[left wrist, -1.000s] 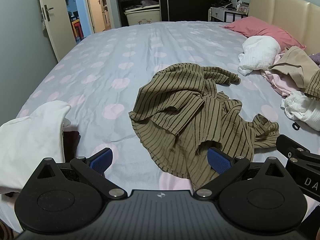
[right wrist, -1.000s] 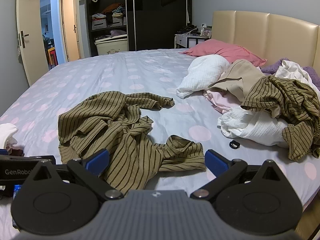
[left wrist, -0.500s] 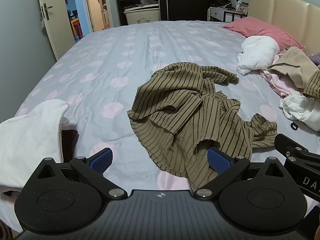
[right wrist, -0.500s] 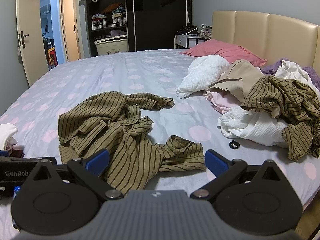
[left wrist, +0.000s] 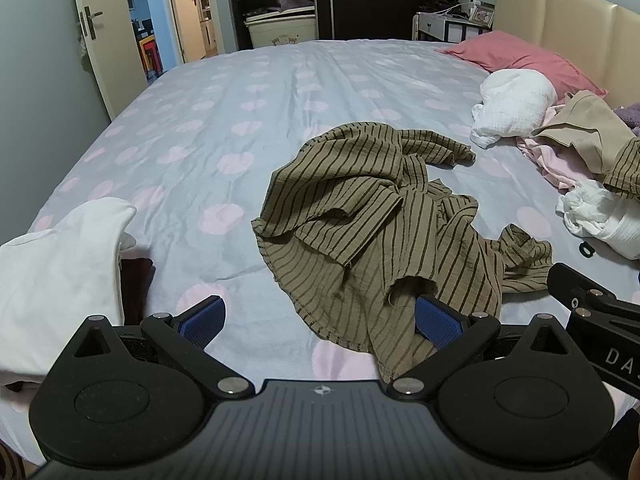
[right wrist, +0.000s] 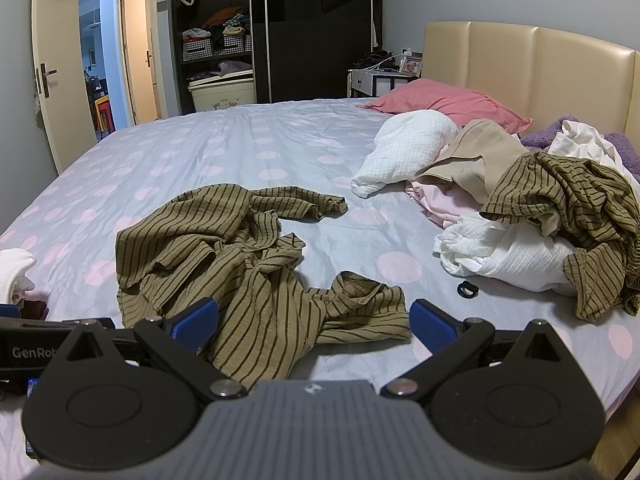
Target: Fold clothes
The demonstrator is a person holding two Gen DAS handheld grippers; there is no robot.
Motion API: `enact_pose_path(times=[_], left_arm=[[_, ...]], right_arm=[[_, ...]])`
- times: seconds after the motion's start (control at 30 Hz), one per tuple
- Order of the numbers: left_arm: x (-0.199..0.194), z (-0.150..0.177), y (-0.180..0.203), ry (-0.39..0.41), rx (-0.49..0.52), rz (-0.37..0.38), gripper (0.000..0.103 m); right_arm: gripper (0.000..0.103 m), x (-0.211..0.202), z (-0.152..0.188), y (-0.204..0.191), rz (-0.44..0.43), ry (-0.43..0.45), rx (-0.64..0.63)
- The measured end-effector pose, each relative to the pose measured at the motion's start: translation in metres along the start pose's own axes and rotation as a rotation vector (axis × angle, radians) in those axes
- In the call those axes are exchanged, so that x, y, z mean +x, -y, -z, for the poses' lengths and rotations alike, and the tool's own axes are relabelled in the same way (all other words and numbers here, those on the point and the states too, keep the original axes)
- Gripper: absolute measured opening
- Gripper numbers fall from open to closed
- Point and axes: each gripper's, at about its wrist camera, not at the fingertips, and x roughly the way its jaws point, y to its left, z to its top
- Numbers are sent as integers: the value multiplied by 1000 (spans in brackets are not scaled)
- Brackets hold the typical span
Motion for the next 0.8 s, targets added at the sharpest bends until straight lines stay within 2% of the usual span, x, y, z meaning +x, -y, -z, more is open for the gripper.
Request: enact_pose_path(times=[0.8], left_arm=[[1, -1, 0, -4, -1, 2, 103]], right_arm=[[103, 1, -2, -3, 0, 2, -7]])
